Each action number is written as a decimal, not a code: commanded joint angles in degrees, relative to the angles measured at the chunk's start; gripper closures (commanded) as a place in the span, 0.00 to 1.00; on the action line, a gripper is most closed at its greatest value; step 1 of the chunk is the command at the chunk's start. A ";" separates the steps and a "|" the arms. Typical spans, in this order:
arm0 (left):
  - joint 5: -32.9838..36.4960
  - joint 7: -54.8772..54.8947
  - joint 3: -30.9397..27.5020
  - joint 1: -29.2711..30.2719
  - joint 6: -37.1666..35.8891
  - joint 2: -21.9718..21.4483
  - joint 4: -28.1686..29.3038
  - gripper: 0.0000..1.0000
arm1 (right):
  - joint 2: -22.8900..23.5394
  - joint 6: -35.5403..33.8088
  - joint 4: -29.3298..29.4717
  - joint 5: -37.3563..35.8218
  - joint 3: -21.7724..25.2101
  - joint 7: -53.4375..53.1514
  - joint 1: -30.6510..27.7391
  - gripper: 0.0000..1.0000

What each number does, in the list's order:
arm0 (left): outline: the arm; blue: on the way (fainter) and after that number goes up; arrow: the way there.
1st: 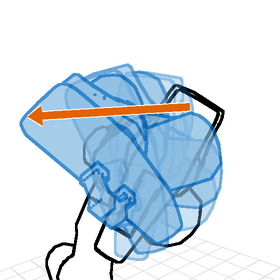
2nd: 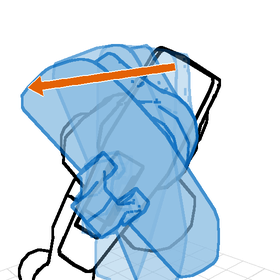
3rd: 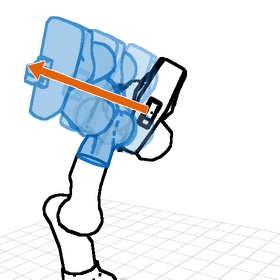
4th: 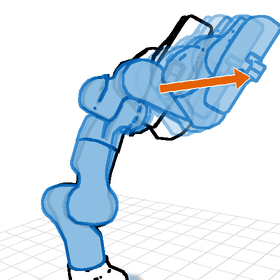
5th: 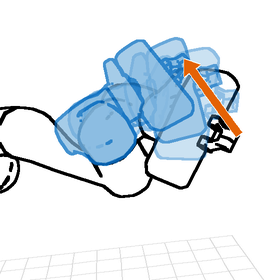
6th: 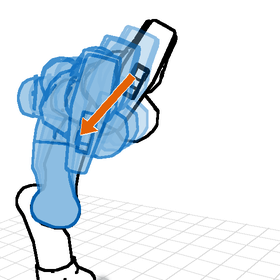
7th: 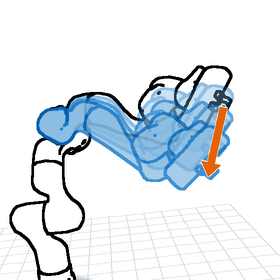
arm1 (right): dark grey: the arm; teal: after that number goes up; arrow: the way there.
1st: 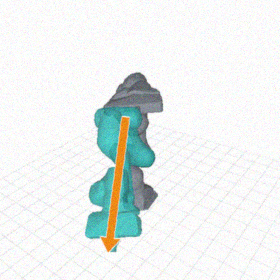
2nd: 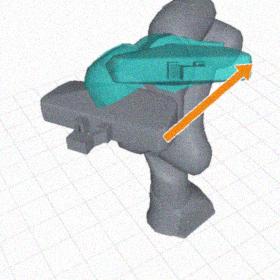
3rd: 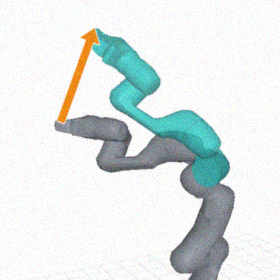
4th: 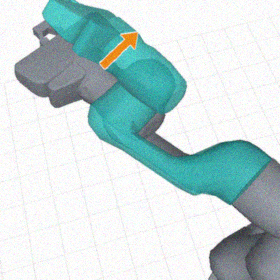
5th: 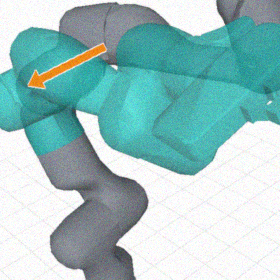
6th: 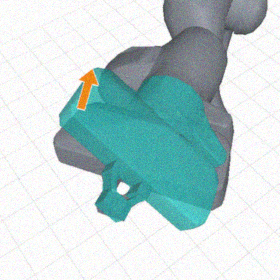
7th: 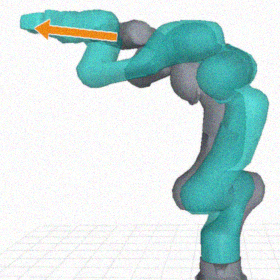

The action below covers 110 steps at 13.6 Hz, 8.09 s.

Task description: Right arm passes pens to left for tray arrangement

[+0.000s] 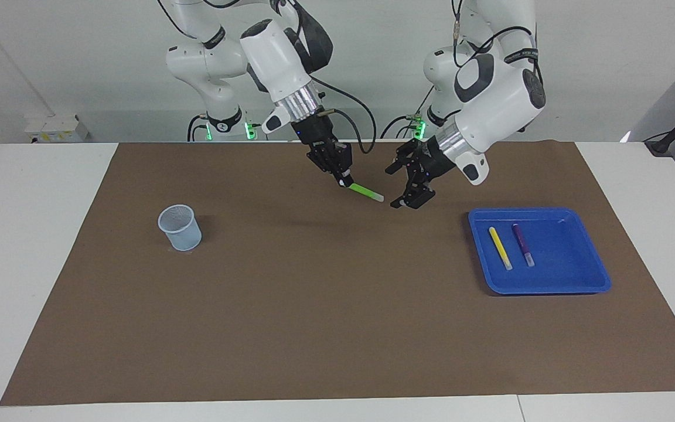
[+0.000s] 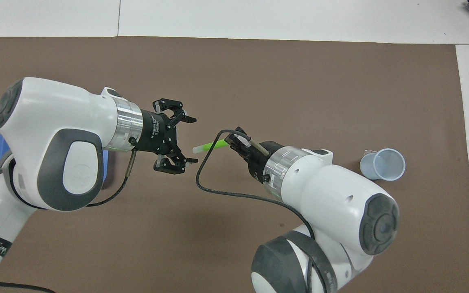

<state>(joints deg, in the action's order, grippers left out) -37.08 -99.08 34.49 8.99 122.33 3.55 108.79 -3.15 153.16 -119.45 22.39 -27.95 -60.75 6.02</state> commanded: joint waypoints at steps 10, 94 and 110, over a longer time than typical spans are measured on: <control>-1.33 -5.07 -0.83 -6.18 11.52 -3.02 4.59 0.20 | -0.81 1.17 -1.14 1.69 -0.09 0.19 -0.22 1.00; 52.28 107.00 -3.91 28.55 2.51 13.33 1.27 0.00 | 1.48 -62.99 27.34 -23.45 31.11 63.56 -4.79 0.00; 41.49 94.34 -4.70 18.16 -25.01 -3.19 -9.20 0.00 | 1.13 -63.08 27.25 -23.45 31.11 63.56 -4.70 0.00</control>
<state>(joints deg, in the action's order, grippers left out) 7.27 -4.47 31.06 27.55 101.77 2.40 100.63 -1.15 90.21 -91.74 -1.15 3.22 2.49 1.35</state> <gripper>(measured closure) 0.000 0.000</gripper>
